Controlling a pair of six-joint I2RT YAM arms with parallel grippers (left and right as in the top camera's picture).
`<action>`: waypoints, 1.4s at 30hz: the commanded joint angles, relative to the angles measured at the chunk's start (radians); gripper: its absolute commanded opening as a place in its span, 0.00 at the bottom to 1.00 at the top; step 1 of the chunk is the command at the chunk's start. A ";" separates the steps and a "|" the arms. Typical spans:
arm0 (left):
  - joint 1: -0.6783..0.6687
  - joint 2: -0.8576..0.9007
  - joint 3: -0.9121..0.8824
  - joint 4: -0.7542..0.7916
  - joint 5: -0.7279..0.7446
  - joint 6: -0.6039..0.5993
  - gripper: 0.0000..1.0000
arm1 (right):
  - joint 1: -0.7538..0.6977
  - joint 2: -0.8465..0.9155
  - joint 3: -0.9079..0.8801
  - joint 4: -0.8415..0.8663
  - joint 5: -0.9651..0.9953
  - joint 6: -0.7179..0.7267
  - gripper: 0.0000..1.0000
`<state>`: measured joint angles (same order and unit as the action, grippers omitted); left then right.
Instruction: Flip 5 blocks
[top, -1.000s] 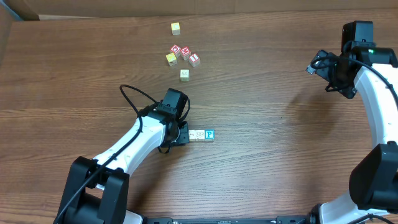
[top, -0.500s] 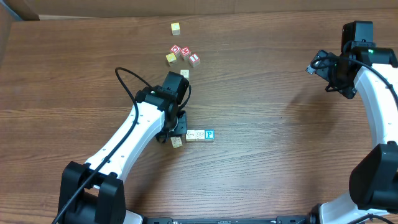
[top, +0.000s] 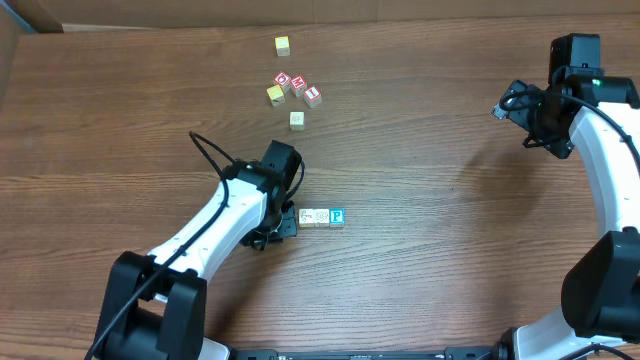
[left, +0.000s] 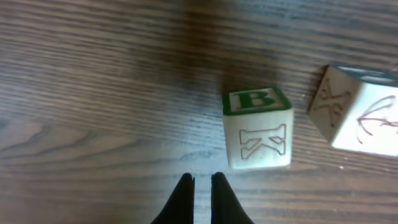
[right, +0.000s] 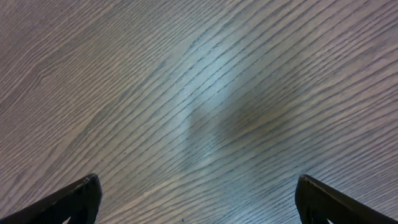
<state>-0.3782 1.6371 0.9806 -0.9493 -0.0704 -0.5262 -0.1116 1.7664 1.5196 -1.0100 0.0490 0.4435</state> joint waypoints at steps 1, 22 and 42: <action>-0.002 0.013 -0.035 0.035 0.017 -0.030 0.04 | -0.001 -0.015 0.013 0.006 0.001 -0.006 1.00; -0.002 0.012 -0.048 0.159 0.016 -0.039 0.06 | -0.001 -0.015 0.013 0.005 0.001 -0.006 1.00; -0.002 0.012 -0.045 0.121 0.190 -0.051 0.05 | -0.001 -0.015 0.013 0.005 0.001 -0.006 1.00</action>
<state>-0.3782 1.6405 0.9417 -0.8371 0.1062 -0.5522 -0.1116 1.7664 1.5196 -1.0096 0.0486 0.4435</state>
